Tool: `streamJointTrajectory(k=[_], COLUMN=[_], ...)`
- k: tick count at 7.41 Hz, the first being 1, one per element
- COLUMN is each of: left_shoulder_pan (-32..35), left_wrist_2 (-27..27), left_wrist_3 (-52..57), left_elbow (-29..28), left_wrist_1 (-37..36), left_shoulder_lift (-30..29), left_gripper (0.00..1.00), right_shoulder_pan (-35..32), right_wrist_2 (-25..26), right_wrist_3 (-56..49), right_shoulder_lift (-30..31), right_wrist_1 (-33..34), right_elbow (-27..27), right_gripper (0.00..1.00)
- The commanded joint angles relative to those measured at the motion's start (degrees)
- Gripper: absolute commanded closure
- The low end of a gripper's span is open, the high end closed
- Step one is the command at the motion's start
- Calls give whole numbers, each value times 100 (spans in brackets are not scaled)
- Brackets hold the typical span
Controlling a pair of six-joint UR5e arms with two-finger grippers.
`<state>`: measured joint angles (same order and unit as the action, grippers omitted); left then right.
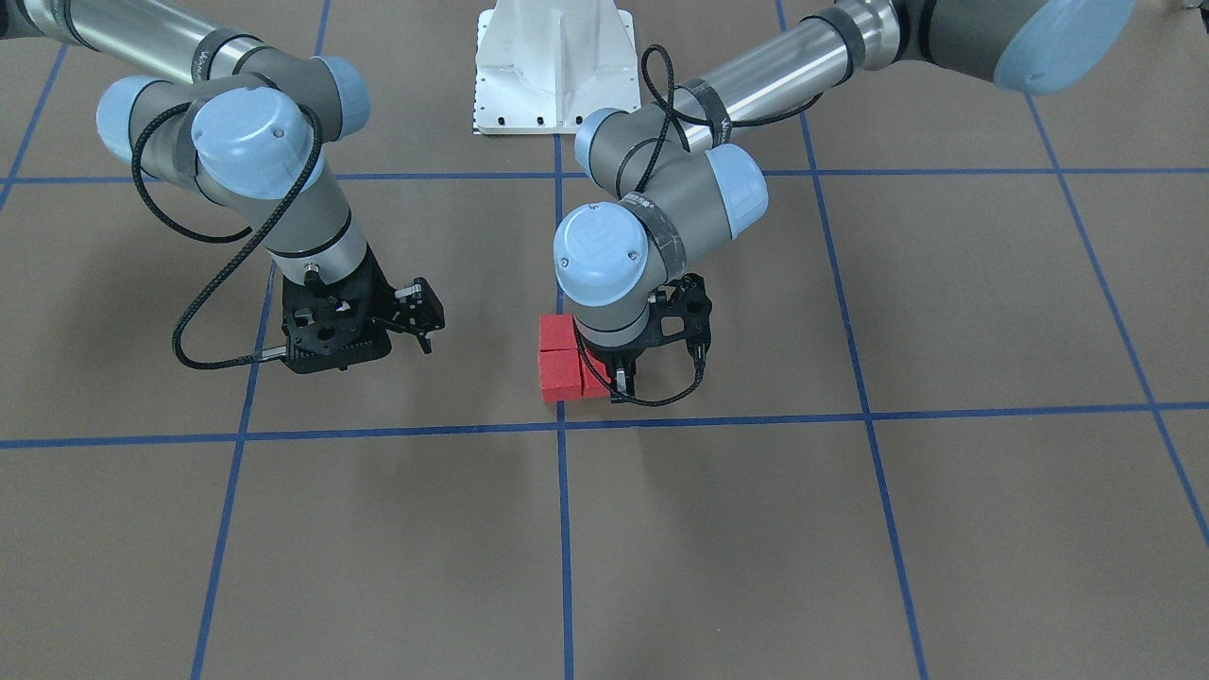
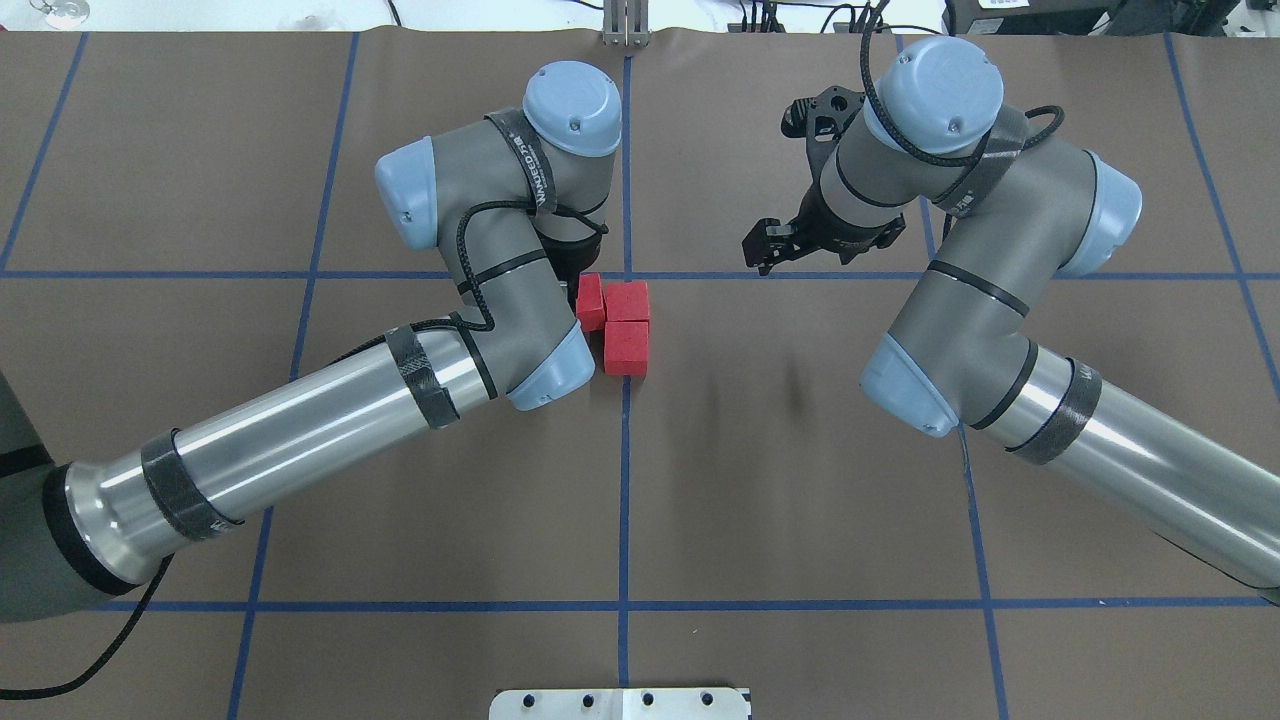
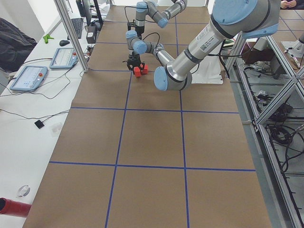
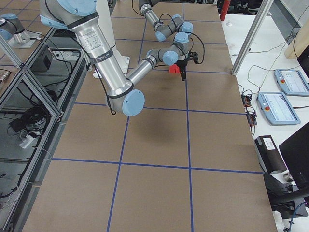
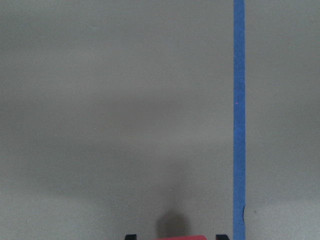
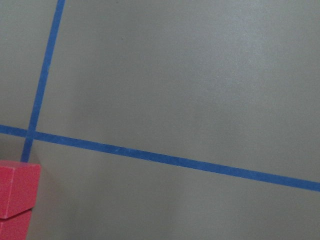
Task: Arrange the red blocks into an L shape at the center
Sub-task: 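Lower the red cube with the left gripper beside the farther placed cube and adjust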
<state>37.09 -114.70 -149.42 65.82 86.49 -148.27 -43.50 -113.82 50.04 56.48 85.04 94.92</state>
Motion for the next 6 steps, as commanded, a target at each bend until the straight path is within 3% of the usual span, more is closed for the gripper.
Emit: streamJointTrajectory(k=[1, 6], left_shoulder_pan=[-9, -9], left_wrist_2=[9, 9], left_wrist_3=[0, 0], left_elbow=[-7, -7], left_wrist_1=[-1, -1], left_shoulder_lift=[0, 9], left_gripper=[100, 97], right_shoulder_pan=[0, 0], right_wrist_2=[9, 0], right_wrist_3=[-3, -3], right_shoulder_lift=[4, 4], right_wrist_1=[4, 4], right_elbow=[-9, -9], right_gripper=[1, 1])
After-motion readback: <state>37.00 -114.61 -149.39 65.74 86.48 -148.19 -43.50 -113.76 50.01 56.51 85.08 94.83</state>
